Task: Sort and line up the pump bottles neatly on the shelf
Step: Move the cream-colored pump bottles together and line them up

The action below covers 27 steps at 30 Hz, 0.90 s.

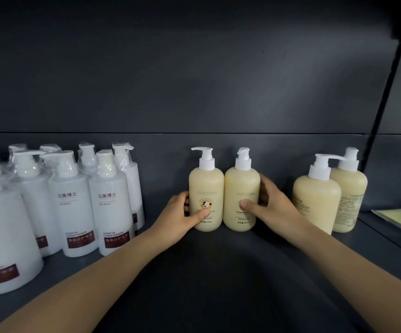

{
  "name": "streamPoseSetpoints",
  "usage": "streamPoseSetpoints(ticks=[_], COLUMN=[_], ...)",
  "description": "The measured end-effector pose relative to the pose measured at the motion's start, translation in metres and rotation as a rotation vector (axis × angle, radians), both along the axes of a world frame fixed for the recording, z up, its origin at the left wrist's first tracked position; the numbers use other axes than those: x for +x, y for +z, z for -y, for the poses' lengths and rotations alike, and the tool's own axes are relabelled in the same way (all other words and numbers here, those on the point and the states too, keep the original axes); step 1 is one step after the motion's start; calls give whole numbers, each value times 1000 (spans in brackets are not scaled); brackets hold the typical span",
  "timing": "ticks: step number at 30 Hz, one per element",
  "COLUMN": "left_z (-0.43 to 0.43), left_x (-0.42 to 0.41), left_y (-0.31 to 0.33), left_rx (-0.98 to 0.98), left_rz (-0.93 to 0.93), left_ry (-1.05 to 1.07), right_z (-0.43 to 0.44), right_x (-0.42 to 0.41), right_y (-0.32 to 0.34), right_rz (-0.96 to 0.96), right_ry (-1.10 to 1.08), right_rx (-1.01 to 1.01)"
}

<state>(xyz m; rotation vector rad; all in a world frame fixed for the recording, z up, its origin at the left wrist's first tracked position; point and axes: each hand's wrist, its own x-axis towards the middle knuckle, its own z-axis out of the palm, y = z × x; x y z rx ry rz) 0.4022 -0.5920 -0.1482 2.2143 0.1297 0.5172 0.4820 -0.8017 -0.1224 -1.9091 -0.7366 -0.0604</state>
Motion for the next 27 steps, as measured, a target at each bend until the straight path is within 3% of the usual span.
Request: streamPoseSetpoints(ticks=[11,17,23,27], left_z=[-2,-5,2,1], left_x=[4,7,2,0], left_y=[1,0,9,16], left_rx=[-40,-6,32,265], left_rz=[7,1,-18,-59], left_ry=[31,-2,-12,46], right_z=[-3,-1,0,1], right_x=[-1,-1,-8,-17], right_y=[-1,2,12,20], right_rz=[33,-48,-21,14], right_ry=[-57,-47,-85,-111], right_rx=[41,46,-80,-302])
